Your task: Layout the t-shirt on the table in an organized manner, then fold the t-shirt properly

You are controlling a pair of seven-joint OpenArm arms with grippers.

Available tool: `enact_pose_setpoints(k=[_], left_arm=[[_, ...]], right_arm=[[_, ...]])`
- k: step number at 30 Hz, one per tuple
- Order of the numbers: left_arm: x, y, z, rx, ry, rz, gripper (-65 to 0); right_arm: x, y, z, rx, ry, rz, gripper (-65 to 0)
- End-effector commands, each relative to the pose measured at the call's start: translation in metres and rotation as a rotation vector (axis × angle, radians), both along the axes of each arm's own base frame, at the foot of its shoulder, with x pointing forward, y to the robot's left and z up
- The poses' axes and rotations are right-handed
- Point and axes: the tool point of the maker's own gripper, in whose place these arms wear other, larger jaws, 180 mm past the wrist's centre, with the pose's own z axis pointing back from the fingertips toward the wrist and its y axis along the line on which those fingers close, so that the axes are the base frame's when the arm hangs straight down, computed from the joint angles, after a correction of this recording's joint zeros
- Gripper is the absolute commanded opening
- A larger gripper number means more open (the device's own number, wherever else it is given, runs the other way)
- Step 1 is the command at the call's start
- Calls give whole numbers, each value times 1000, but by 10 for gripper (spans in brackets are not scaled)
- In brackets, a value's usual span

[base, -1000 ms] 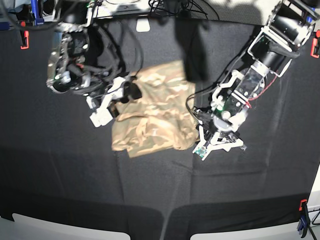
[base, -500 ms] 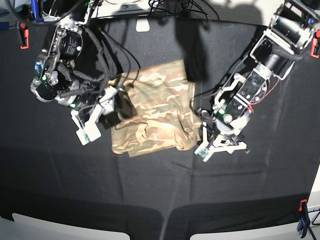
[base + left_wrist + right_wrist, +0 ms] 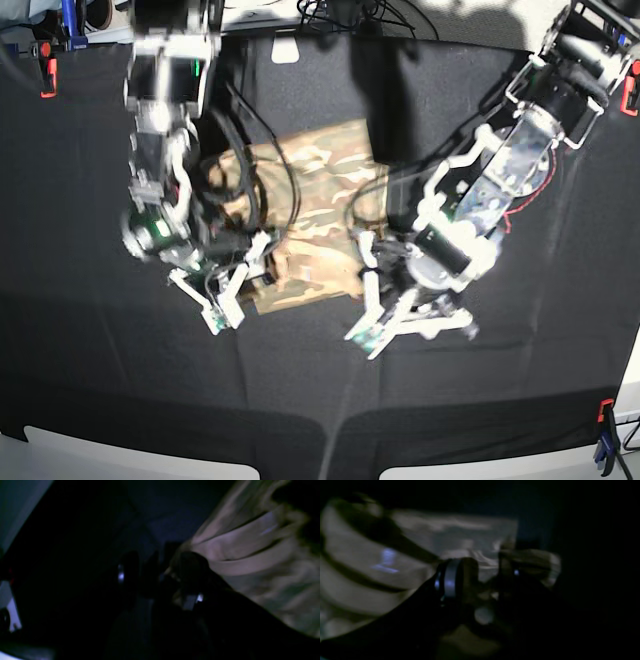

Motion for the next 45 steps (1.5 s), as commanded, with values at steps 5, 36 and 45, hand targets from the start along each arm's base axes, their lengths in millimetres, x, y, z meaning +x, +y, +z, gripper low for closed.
enact_pose_setpoints(k=[5,36,45], left_arm=[[-9,-2,-5,-22,-6,-2,-405],[-86,184,-39,-400,169,392,-405],[-163,192,-4,-284,132,335,-405]], right_arm=[[56,5,63,40,-161,4,-410],[-66,-21,81,-51,-122,186,-410],[-149,-50,105,-9,-116,110,-410]])
